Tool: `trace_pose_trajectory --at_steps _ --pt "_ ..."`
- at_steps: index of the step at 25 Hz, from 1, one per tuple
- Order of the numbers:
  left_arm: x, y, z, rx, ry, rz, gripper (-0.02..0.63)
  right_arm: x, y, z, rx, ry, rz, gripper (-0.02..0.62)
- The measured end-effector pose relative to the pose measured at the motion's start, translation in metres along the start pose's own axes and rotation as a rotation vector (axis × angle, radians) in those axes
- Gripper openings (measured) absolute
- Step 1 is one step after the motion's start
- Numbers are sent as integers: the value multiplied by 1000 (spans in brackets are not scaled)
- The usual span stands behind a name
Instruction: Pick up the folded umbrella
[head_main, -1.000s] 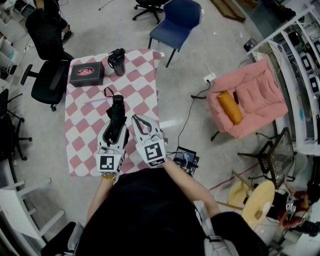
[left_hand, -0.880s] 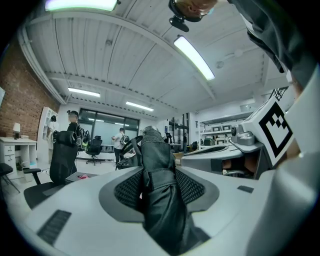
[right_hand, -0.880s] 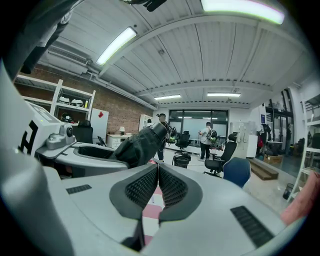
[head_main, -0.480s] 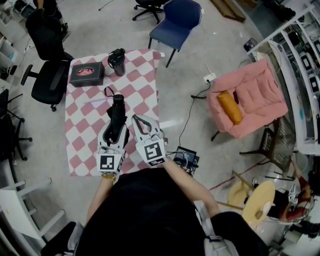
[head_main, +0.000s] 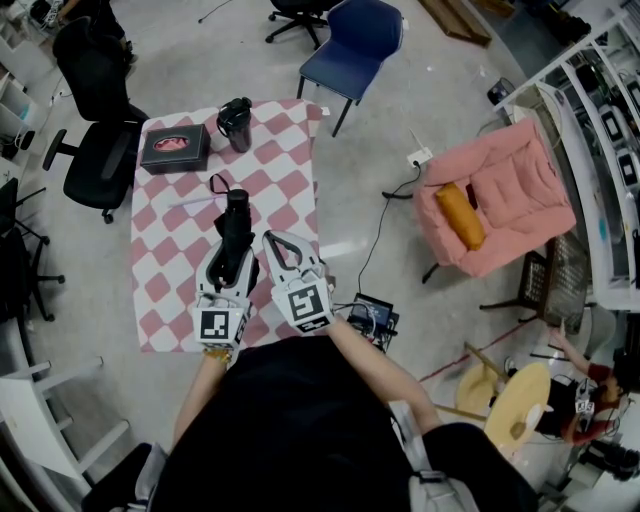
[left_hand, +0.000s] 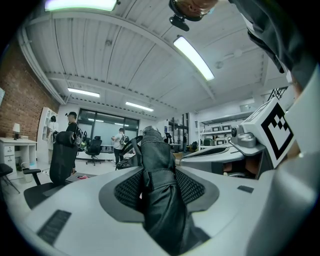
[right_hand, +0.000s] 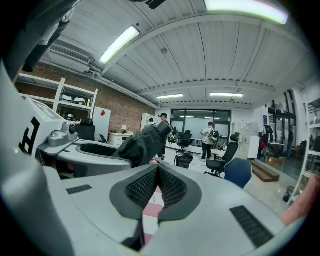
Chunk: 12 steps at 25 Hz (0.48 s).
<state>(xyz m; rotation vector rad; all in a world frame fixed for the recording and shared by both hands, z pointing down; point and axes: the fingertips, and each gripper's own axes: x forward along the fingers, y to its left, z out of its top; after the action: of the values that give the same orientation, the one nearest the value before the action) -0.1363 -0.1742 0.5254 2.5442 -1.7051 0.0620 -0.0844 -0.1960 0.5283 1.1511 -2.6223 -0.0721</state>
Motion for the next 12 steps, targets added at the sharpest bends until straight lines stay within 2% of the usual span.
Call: trace_pose_trajectory --at_steps 7,12 --pt "-1 0 -4 0 -1 1 199 -1 2 -2 -4 6 5 15" --pt "-1 0 1 1 29 14 199 -2 2 0 1 6 11 15"
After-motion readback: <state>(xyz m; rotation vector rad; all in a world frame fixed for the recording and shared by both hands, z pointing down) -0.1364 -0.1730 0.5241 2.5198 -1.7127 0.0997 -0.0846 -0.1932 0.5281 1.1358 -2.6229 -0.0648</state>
